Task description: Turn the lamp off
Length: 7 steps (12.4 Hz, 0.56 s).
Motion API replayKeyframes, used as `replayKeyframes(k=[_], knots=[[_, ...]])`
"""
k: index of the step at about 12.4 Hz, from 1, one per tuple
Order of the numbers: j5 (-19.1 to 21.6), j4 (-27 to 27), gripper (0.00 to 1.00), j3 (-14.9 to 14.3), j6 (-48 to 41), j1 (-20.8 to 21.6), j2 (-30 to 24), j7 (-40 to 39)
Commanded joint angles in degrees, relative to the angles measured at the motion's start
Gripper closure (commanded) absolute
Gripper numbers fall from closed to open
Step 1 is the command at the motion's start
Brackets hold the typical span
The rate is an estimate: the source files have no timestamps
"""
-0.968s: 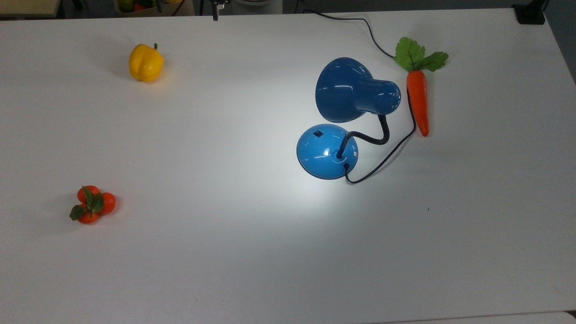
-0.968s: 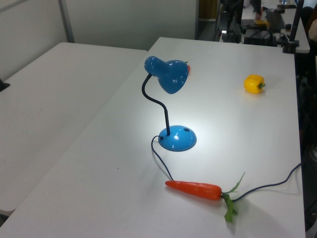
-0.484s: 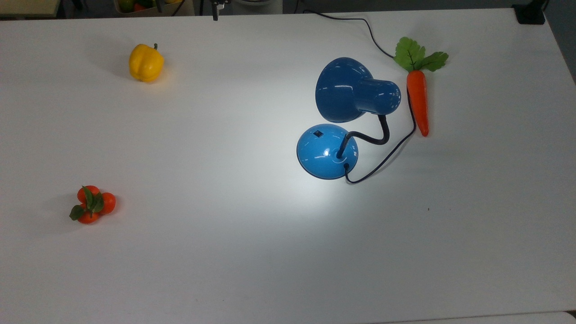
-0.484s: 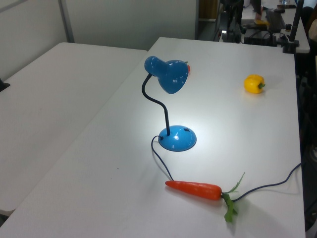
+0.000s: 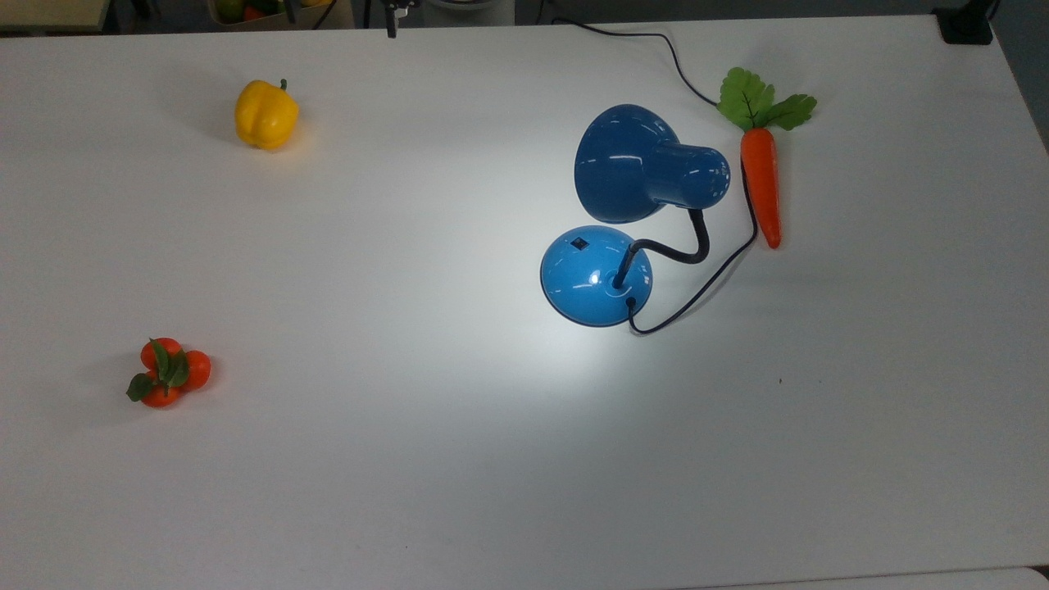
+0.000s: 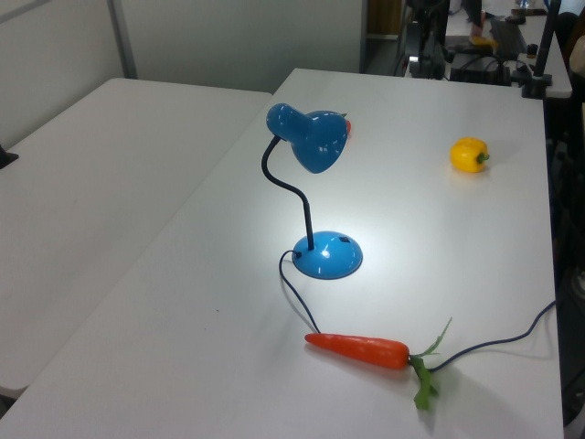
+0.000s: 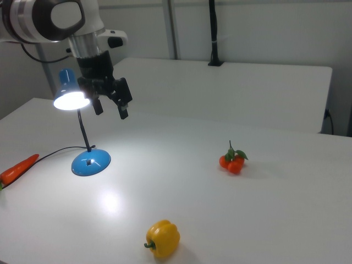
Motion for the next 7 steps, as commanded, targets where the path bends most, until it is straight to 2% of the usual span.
replayKeyframes(k=[1, 5, 7], knots=[[-0.6, 0.4, 0.48, -0.1, -1.6, 0.3, -0.2, 0.3], [-0.3, 0.4, 1.00, -0.1, -1.4, 0.3, 0.0, -0.3], [-0.1, 0.4, 1.00, -0.1, -1.5, 0.3, 0.0, -1.4]])
